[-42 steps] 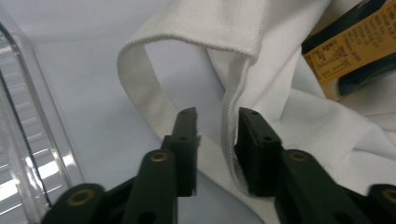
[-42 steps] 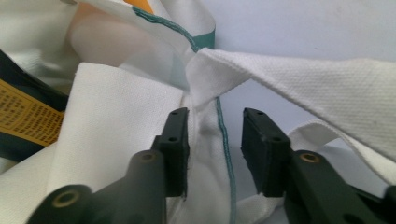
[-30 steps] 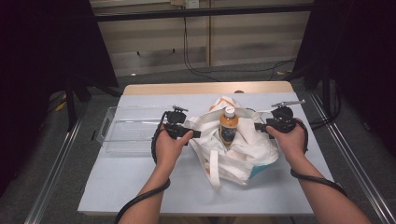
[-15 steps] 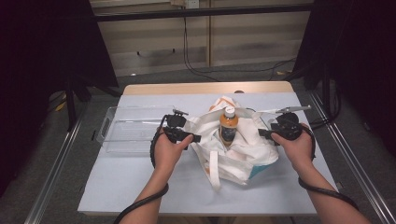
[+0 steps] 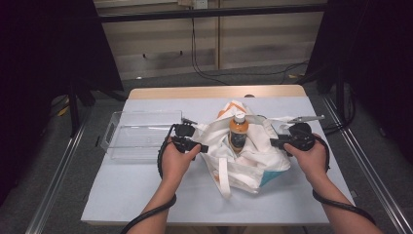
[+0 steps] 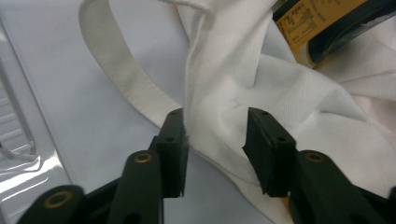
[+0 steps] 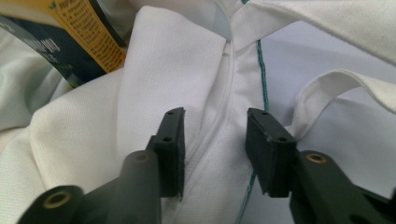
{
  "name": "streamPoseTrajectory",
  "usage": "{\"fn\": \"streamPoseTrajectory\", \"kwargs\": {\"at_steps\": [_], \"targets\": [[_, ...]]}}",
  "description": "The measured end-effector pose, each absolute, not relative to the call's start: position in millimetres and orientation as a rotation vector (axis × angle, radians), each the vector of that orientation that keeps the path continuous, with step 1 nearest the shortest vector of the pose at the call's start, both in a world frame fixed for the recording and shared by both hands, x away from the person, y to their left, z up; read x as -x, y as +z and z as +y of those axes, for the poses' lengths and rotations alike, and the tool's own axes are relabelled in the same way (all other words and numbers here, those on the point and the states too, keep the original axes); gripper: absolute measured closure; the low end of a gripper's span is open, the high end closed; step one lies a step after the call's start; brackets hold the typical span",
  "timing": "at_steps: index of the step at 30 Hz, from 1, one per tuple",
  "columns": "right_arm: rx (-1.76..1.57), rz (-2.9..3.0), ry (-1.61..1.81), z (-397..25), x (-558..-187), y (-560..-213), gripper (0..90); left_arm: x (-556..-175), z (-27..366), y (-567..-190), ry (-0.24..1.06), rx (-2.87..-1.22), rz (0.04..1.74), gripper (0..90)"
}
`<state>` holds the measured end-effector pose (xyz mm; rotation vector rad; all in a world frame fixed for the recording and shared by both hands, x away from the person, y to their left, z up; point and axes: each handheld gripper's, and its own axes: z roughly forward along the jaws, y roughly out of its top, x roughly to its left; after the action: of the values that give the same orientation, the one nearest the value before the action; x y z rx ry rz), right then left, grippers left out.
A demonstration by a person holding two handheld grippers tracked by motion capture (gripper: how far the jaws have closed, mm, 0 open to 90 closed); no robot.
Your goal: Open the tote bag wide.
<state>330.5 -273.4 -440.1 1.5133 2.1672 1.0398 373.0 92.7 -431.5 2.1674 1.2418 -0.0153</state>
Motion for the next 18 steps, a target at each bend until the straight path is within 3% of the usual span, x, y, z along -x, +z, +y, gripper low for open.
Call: {"fn": "streamPoseTrajectory", "kwargs": {"at_steps": [9,18], "targets": [[-1.523,2.148,1.044,-274.5,-330.4,-444.1,78.6,-370.9,97.3,-434.9,-0.024,-2.171,1.246,77.0],[-1.512,2.16,1.03,-275.0,-332.0,-448.6,83.8,-371.7,95.8,-438.5,-0.034,-2.194,1.25,86.3]]}}
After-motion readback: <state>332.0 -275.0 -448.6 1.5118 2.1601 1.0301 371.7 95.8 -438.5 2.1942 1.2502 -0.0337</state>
